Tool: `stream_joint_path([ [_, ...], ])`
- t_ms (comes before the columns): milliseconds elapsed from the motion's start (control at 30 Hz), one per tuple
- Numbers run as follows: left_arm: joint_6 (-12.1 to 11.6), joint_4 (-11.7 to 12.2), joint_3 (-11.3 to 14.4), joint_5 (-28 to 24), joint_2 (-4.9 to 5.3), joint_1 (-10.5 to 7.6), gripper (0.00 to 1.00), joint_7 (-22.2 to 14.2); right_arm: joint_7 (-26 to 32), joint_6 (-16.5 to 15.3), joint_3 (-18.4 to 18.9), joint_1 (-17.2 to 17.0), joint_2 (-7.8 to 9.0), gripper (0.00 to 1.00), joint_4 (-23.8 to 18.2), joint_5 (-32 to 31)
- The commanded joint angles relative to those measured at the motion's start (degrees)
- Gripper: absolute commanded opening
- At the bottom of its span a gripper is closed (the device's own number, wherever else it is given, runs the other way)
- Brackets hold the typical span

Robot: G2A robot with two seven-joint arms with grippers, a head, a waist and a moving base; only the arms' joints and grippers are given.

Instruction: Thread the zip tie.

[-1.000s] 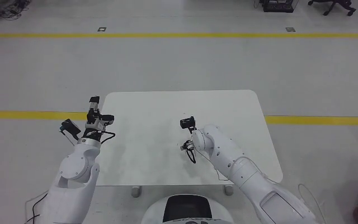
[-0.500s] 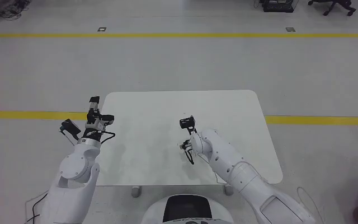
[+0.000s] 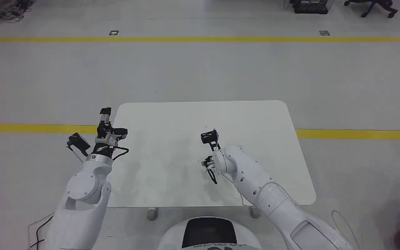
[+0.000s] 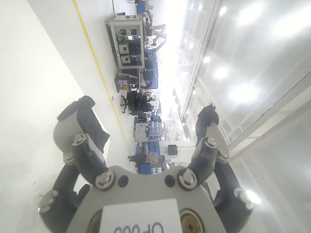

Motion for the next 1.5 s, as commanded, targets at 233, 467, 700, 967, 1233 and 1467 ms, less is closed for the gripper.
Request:
stream_joint_path([
  [233,0.0,0.0,0.0,0.0,0.0,0.0,1.0,0.0,-1.05,-0.37,0.19,-0.53,-0.05,1.0,0.37,0.03],
  [467,0.0,0.0,0.0,0.0,0.0,0.0,1.0,0.0,-2.81,-0.68,0.58,-1.59,0.08,1.0,-0.05,-0.33],
  [700,0.0,0.0,0.0,0.0,0.0,0.0,1.0,0.0,-1.61,0.0,0.56,-1.98,0.05,1.0,-0.76,-1.91],
  [967,0.0,0.0,0.0,0.0,0.0,0.0,1.0,0.0,-1.34,0.0,1.52,-2.71,-0.38,0.48,-1.46,-3.62],
  [1233,0.0,0.0,0.0,0.0,0.0,0.0,1.0,0.0,-1.26,0.0,2.41,-3.96,-0.58,0.44,-2.95,-5.0],
  [1467,0.0,0.0,0.0,0.0,0.0,0.0,1.0,0.0,-0.84,0.0,2.81,-4.42,-0.68,0.42,-3.51,-6.09],
])
